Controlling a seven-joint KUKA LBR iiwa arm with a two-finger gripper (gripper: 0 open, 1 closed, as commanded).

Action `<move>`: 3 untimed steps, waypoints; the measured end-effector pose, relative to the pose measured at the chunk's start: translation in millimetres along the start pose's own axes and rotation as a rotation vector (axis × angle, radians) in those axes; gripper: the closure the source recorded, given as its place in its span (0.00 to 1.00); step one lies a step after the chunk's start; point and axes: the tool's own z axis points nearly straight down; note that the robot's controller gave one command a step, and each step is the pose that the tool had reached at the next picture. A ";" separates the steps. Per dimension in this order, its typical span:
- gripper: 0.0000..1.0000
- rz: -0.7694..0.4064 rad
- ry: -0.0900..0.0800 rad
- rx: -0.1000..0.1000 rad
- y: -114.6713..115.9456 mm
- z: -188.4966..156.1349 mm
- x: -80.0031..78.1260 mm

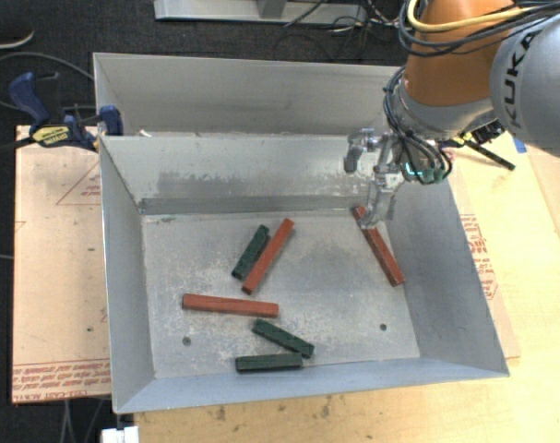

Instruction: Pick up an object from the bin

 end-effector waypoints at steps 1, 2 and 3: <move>0.00 0.453 -0.001 -0.001 -35.7 168.2 41.0; 0.00 0.013 -0.011 0.003 -102.0 134.1 14.6; 0.00 0.365 -0.007 -0.002 -83.7 135.4 15.3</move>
Offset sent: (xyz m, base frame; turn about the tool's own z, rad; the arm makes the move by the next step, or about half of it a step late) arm -0.0408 -0.0363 -0.1652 0.4546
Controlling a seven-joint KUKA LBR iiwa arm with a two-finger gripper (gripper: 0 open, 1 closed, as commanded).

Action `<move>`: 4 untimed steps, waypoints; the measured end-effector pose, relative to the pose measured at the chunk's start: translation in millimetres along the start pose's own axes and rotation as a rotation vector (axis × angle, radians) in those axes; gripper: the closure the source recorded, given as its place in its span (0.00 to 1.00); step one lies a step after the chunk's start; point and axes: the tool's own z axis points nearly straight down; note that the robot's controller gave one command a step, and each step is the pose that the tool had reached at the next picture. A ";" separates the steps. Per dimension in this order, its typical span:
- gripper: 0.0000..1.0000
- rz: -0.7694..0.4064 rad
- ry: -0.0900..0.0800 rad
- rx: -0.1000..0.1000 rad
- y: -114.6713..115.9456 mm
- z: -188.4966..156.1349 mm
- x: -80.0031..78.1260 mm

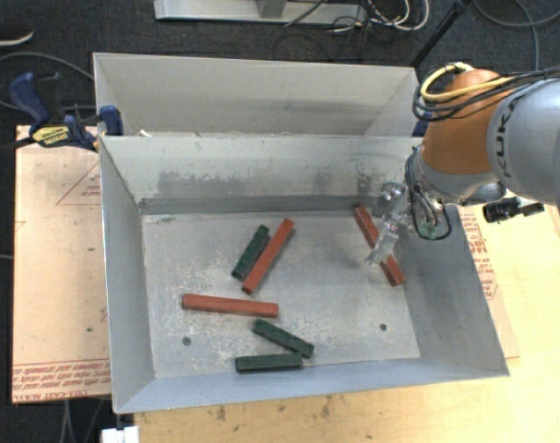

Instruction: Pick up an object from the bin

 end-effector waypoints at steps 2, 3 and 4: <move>0.00 0.445 0.000 0.002 -0.7 30.0 -5.0; 1.00 0.445 -0.001 0.002 -0.6 29.8 -5.2; 1.00 0.443 -0.002 0.001 -0.2 15.6 -5.7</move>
Offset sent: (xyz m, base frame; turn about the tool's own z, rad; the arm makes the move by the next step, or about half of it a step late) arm 0.0032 -0.0044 -0.0298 0.4520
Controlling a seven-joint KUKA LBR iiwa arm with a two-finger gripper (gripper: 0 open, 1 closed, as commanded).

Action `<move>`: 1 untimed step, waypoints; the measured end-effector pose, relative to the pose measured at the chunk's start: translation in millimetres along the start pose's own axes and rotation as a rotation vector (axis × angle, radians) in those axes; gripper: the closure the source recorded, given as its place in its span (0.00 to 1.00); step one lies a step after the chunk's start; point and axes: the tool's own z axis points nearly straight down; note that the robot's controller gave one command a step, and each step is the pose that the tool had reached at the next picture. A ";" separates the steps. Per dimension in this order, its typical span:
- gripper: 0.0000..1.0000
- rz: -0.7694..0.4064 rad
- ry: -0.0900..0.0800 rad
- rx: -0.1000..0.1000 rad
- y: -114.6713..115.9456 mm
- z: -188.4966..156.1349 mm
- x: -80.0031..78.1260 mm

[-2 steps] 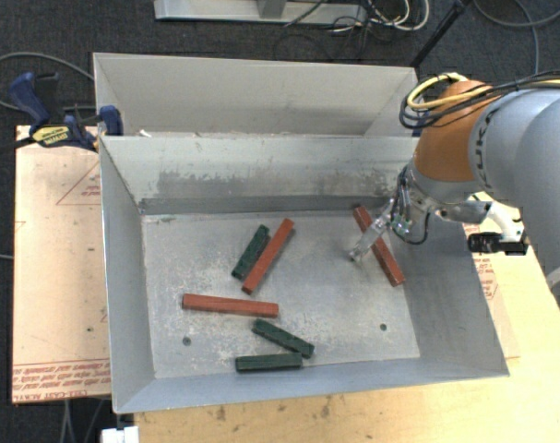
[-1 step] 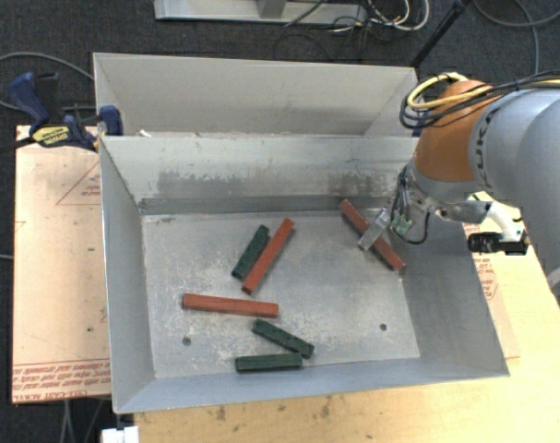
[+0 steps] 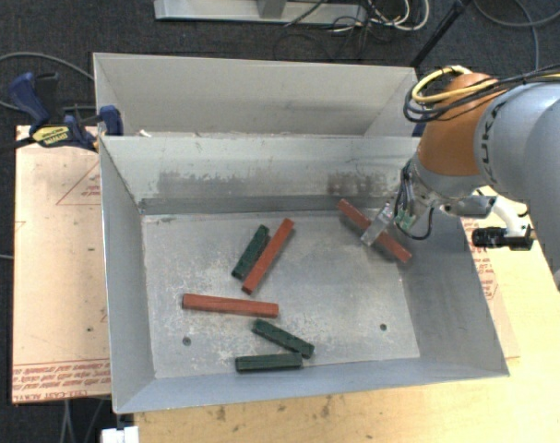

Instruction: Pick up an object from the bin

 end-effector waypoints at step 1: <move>1.00 -0.002 0.000 0.000 0.4 -7.1 -0.5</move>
Offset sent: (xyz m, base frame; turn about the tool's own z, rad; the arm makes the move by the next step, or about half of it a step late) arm 0.0000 -0.0001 0.0070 0.0000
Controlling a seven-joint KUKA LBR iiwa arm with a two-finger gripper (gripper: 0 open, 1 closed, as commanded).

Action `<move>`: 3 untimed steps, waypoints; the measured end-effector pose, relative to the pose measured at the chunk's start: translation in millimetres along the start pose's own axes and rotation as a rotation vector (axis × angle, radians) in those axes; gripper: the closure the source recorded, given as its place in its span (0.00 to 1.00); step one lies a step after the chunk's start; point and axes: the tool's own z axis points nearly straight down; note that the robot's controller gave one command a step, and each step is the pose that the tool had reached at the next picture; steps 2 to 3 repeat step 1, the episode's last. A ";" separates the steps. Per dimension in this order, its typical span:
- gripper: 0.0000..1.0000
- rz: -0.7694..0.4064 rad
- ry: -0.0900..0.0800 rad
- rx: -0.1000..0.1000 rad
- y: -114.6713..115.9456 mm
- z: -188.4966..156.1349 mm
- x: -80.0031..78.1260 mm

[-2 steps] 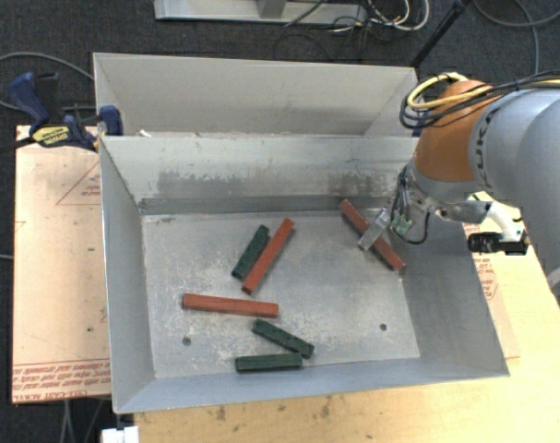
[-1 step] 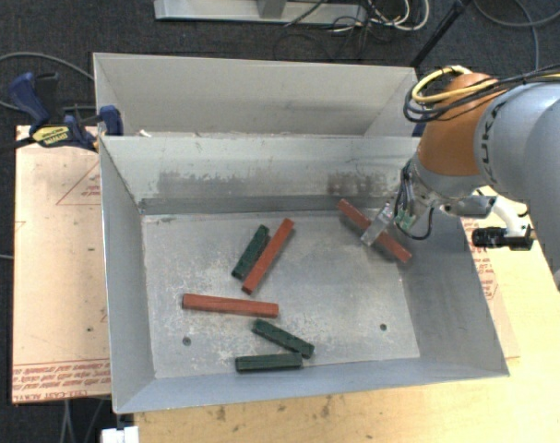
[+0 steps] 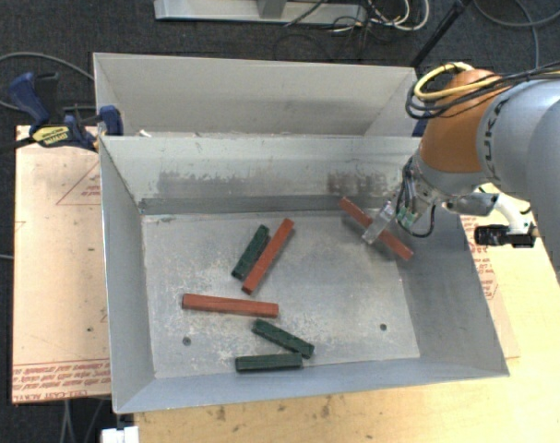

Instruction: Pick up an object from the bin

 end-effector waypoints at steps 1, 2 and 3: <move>1.00 -0.003 -0.005 -0.005 2.1 -76.9 -2.1; 1.00 -0.003 -0.005 -0.005 2.1 -76.9 -2.1; 1.00 -0.003 -0.005 -0.005 2.1 -76.9 -2.1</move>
Offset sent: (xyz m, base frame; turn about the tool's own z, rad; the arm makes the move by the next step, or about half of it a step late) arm 0.0001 0.0002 0.0721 0.0000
